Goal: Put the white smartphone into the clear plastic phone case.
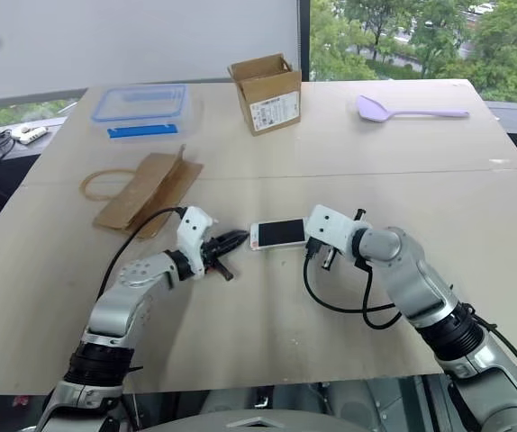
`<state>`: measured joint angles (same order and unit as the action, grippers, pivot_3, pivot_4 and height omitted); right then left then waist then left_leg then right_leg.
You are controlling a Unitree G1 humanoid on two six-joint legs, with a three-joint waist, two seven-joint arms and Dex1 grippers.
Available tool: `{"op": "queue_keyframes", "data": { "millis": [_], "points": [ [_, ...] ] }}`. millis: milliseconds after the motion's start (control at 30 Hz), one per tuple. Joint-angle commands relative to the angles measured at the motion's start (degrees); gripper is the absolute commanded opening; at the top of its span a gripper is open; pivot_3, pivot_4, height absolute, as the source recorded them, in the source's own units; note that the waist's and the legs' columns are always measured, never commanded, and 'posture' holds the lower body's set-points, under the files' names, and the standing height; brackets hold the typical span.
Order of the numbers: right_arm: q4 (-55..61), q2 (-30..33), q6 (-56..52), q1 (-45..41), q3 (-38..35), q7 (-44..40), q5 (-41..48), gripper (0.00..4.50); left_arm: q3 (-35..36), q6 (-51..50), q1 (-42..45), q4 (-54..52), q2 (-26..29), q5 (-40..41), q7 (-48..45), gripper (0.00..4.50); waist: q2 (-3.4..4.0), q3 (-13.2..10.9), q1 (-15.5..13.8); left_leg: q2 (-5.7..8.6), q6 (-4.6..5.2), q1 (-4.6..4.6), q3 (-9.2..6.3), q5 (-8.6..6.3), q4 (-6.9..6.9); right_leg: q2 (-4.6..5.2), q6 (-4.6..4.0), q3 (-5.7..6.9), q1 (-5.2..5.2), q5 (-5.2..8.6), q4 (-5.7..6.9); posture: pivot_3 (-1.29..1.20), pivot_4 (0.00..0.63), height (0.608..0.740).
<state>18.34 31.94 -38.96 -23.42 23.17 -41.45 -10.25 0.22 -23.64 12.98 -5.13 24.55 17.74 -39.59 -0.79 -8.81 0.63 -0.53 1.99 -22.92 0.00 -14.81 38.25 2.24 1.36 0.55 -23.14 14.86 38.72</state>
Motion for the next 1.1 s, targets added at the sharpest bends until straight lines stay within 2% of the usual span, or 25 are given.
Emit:
{"op": "queue_keyframes", "data": {
  "millis": [33, 167, 367, 633, 933, 1100],
  "points": [
    [4.2, 1.2, -1.6, 2.1, -4.1, 0.3, 1.4, 0.00, 2.1, -1.0, 2.0, -3.3, 1.4, 6.6, -6.3, 0.05, -0.02, 0.0, -0.3, 0.01, 0.00, -0.05, -0.04, 0.00, 0.02, 0.03, 0.00, 0.06, 0.00, 0.00, -0.04, 0.00, 0.150, 0.740],
    [6.4, 0.5, -4.2, 2.9, -6.7, 0.9, 3.2, 0.00, -0.5, -2.9, 2.6, -3.7, 3.2, 8.3, -11.3, 0.05, -0.02, 0.0, -0.2, 0.10, 0.00, -0.14, 0.00, 0.00, 0.02, 0.15, 0.02, 0.05, 0.01, -0.01, -0.21, 0.00, 0.150, 0.740],
    [10.1, -2.8, -10.3, 1.6, -11.7, 1.7, 8.8, 0.00, -6.4, -2.7, 5.6, 2.8, 2.5, 4.4, -13.0, 0.05, -0.06, -0.1, 0.0, 0.09, 0.00, -0.13, -0.05, 0.00, 0.01, 0.07, 0.02, 0.08, 0.01, -0.01, -0.19, 0.00, 0.150, 0.740],
    [7.8, -4.6, -10.3, -0.5, -9.0, 2.3, 11.6, 0.00, -8.9, -1.9, 6.7, 7.1, 1.8, -0.1, -11.1, 0.05, -0.09, -0.1, 0.1, 0.09, 0.00, -0.13, -0.06, 0.00, 0.01, -0.01, 0.02, 0.05, 0.01, -0.01, -0.19, 0.00, 0.150, 0.740],
    [-1.3, -4.1, -4.3, 1.9, -3.8, 0.2, 11.7, 0.00, -8.2, -2.3, 5.4, 6.2, 0.9, -0.8, -8.1, 0.05, -0.09, -0.1, 0.0, 0.09, 0.00, 0.01, -0.07, 0.00, 0.02, 0.02, 0.02, 0.07, 0.15, -0.01, -0.20, 0.00, 0.150, 0.740],
    [-4.3, -3.3, -6.9, 1.6, -2.4, 0.2, 11.0, 0.00, -8.0, -3.0, 4.4, 4.6, 1.2, -0.4, -7.2, 0.05, -0.10, -0.1, 0.0, 0.06, 0.00, 0.22, -0.11, 0.00, 0.02, 0.03, 0.02, 0.08, 0.35, 0.00, -0.21, 0.00, 0.150, 0.740]
  ]
}}
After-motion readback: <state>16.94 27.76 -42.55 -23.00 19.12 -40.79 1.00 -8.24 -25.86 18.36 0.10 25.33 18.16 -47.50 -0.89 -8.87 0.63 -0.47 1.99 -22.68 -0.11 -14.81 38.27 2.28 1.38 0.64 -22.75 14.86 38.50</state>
